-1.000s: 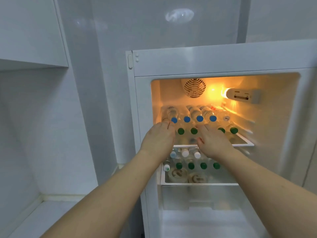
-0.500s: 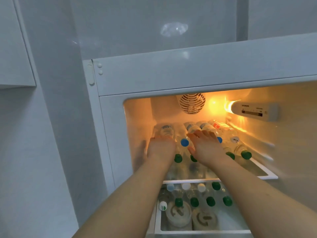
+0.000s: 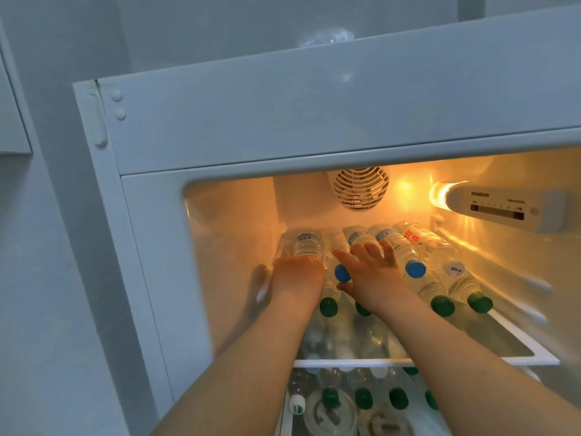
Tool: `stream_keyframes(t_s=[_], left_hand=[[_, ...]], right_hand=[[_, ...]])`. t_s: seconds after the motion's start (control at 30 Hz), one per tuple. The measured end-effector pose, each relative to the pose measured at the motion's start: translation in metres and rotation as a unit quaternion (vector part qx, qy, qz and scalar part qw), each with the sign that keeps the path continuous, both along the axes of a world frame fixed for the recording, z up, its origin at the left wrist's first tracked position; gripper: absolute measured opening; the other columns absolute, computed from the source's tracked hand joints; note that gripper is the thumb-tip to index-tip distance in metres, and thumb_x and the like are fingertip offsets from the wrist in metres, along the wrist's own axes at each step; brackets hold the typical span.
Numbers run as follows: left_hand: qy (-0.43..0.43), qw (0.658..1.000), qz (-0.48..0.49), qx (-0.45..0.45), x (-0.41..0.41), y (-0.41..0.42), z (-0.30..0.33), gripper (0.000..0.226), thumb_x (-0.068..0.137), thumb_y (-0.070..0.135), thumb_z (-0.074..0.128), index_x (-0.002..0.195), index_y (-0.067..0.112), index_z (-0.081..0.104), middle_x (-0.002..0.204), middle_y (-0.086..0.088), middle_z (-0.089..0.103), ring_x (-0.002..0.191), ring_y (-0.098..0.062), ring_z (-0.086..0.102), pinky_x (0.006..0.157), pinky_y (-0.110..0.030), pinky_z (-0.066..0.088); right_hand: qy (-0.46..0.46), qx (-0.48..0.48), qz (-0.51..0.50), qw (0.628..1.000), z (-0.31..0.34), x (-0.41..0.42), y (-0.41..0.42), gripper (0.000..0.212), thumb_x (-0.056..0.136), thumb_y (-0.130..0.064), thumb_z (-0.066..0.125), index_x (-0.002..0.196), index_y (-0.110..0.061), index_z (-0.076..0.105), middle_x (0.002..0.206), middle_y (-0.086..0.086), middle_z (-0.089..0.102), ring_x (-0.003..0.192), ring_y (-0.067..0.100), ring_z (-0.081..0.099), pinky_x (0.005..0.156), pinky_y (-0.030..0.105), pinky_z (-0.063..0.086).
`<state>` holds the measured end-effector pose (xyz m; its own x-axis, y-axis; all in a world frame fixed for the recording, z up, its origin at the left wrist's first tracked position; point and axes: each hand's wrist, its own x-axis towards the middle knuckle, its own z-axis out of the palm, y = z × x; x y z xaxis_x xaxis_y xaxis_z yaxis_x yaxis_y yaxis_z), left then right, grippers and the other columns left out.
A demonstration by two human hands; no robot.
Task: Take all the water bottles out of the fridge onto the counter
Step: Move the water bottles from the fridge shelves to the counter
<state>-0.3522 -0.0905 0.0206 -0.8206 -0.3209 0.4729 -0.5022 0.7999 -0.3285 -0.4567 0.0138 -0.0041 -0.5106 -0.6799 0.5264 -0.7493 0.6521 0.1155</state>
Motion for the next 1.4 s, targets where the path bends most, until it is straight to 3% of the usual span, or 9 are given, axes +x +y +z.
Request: stream_keyframes(t_s=[0.17,0.3,0.43,0.63,0.73,0.9,1.03,1.23,1.4], left_hand=[[0.004,1.0,0.012,0.014,-0.005,-0.001,-0.002,0.018,0.099,0.013,0.047,0.109,0.013,0.062,0.106,-0.005,0.067,0.095,-0.024,0.066,0.068,-0.032,0.042],[0.007,1.0,0.001,0.02,0.0,-0.003,0.0,0.022,0.099,0.01,0.043,0.108,0.013,0.063,0.108,-0.006,0.067,0.098,-0.025,0.065,0.069,-0.032,0.039],[0.047,0.996,0.001,0.071,0.011,-0.002,0.004,0.02,0.095,0.011,0.046,0.107,0.013,0.062,0.107,-0.007,0.068,0.097,-0.028,0.066,0.066,-0.031,0.04],[0.201,0.977,-0.02,0.074,0.025,0.002,0.018,0.035,0.101,0.037,0.04,0.125,0.012,0.045,0.12,-0.008,0.052,0.099,-0.027,0.06,0.064,-0.032,0.042],[0.321,0.935,-0.08,0.129,0.03,0.01,0.024,0.036,0.101,0.043,0.038,0.126,0.016,0.043,0.124,-0.002,0.05,0.1,-0.022,0.058,0.065,-0.027,0.046],[0.486,0.804,-0.164,0.302,0.022,0.032,0.042,0.031,0.1,0.04,0.045,0.123,0.02,0.04,0.108,0.012,0.052,0.088,-0.009,0.056,0.071,-0.019,0.043],[0.558,0.726,-0.169,0.364,0.014,0.031,0.053,0.024,0.099,0.041,0.048,0.115,0.026,0.037,0.108,0.008,0.057,0.09,-0.01,0.058,0.083,-0.025,0.051],[0.489,0.767,-0.128,0.395,0.003,0.021,0.056,0.032,0.09,0.04,0.059,0.116,0.021,0.055,0.111,0.008,0.061,0.095,-0.009,0.057,0.078,-0.018,0.04],[0.441,0.792,-0.112,0.408,0.002,0.021,0.067,0.018,0.091,0.039,0.057,0.093,0.022,0.058,0.09,0.011,0.06,0.08,-0.009,0.057,0.063,-0.014,0.034]], right_hand=[[0.039,-0.036,0.005,0.999,-0.007,-0.009,-0.006,0.078,0.058,-0.049,0.087,0.129,-0.033,0.058,0.116,0.002,0.064,0.116,0.028,0.057,0.106,0.049,0.01],[0.003,-0.038,0.001,0.999,-0.008,-0.008,-0.003,0.064,0.094,-0.049,0.051,0.149,-0.04,0.02,0.149,-0.006,0.034,0.143,0.02,0.023,0.112,0.048,-0.007],[-0.034,-0.12,0.04,0.991,0.004,0.002,0.002,0.052,0.096,-0.043,0.049,0.145,-0.036,0.031,0.147,-0.01,0.04,0.139,0.018,0.033,0.115,0.042,0.011],[-0.109,-0.315,0.084,0.939,0.036,0.016,0.014,0.039,0.095,-0.04,0.055,0.13,-0.025,0.049,0.129,-0.004,0.059,0.115,0.028,0.056,0.098,0.04,0.04],[-0.192,-0.409,0.135,0.882,0.053,0.023,0.019,0.038,0.096,-0.041,0.052,0.13,-0.026,0.045,0.119,-0.011,0.057,0.105,0.014,0.053,0.086,0.03,0.043],[-0.254,-0.561,0.21,0.759,0.072,0.035,0.018,0.021,0.099,-0.03,0.051,0.118,-0.028,0.043,0.112,-0.013,0.05,0.103,0.008,0.05,0.079,0.009,0.035],[-0.288,-0.617,0.193,0.707,0.072,0.033,0.01,0.027,0.098,-0.034,0.052,0.121,-0.021,0.048,0.117,-0.004,0.057,0.102,0.013,0.057,0.084,0.021,0.047],[-0.332,-0.676,0.144,0.641,0.07,0.021,0.008,0.027,0.089,-0.033,0.064,0.11,-0.024,0.051,0.108,-0.001,0.061,0.1,0.023,0.062,0.09,0.043,0.055],[-0.346,-0.67,0.114,0.646,0.068,0.014,0.011,0.014,0.089,-0.032,0.059,0.095,-0.019,0.059,0.093,0.003,0.066,0.089,0.023,0.064,0.086,0.04,0.055]])
